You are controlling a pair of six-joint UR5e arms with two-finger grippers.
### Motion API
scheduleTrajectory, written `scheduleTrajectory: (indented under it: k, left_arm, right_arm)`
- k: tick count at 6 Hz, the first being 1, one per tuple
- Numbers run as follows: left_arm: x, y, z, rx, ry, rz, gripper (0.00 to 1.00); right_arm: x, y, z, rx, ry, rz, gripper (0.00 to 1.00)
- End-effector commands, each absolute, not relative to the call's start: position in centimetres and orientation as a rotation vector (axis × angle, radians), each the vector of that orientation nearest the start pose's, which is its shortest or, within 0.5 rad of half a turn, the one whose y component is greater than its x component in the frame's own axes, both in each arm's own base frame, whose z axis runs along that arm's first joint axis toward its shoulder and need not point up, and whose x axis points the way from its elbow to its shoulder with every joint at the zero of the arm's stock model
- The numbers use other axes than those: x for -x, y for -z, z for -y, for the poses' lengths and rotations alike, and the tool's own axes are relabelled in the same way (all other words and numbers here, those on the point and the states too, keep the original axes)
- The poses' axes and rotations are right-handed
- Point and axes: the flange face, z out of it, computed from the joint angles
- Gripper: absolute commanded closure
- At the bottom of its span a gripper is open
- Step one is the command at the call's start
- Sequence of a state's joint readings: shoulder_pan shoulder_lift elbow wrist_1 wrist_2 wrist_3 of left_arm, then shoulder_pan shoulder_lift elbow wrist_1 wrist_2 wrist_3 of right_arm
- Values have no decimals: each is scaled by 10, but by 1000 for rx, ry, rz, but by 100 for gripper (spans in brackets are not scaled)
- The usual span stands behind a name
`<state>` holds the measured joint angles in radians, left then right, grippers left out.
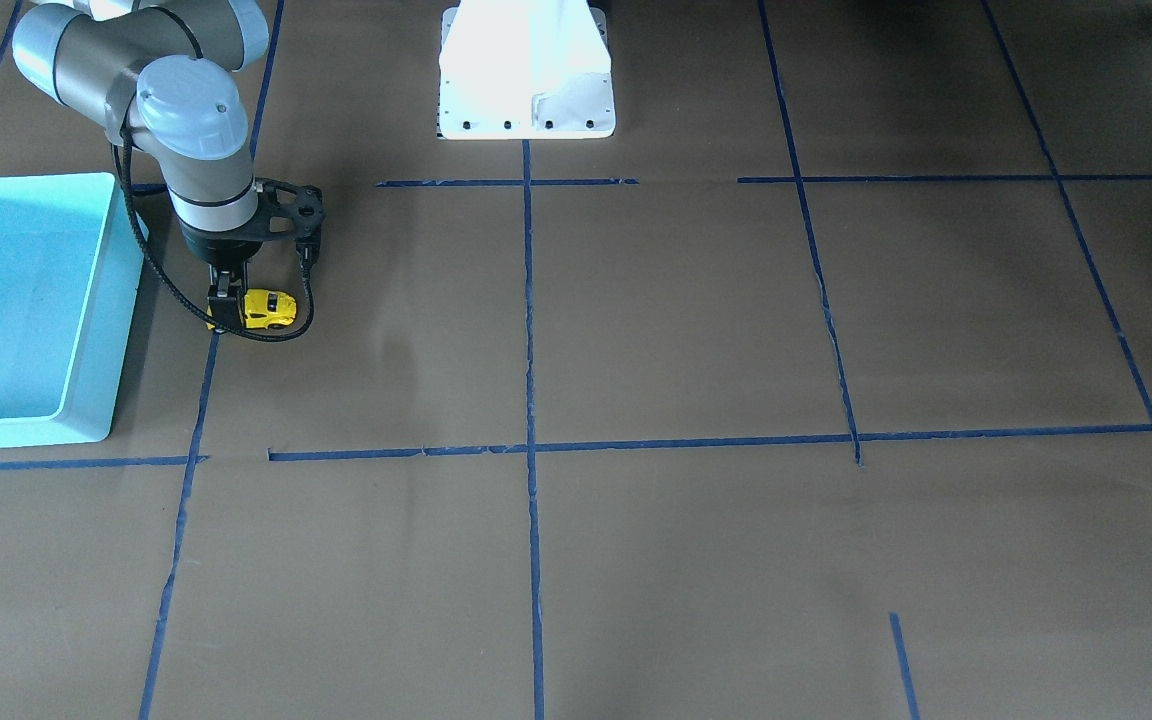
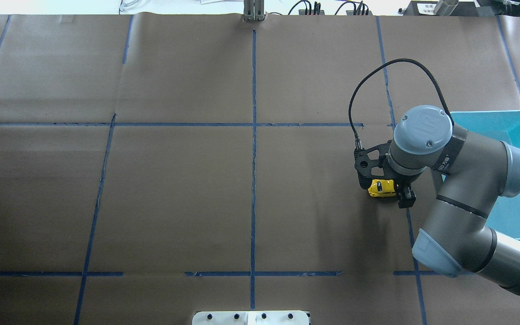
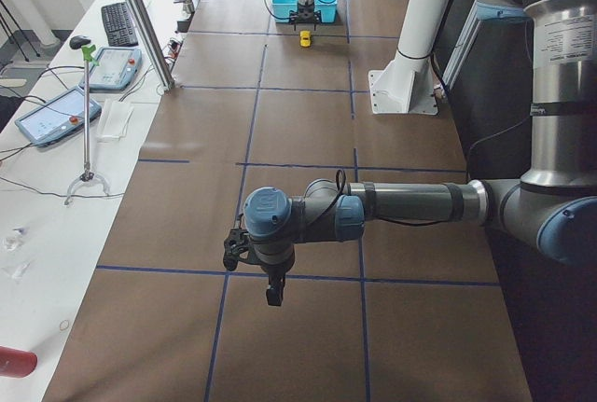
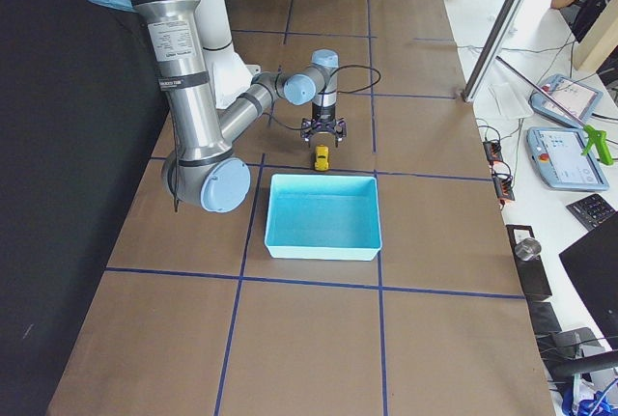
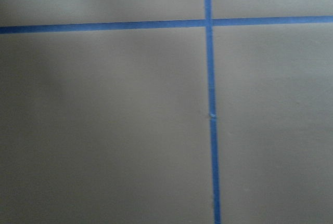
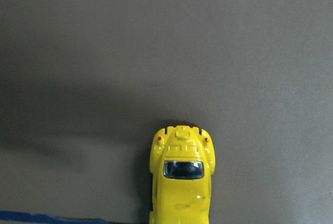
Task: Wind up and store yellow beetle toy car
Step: 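Lower the right gripper and grasp the yellow car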
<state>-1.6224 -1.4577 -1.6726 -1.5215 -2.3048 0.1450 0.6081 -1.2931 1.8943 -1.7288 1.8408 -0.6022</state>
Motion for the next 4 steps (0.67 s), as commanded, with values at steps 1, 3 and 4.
scheduleTrajectory:
  k: [1, 3, 4]
  left_arm:
    - [90, -669, 436, -23, -70, -727, 0]
    - [84, -664, 437, -28, -68, -797, 0]
    - [84, -663, 438, -32, -68, -800, 0]
  right_arm:
    - [429, -406, 405, -402, 1614, 359, 0]
    - [431, -411, 405, -430, 1616, 365, 0]
    - [432, -410, 406, -431, 1620, 365, 24]
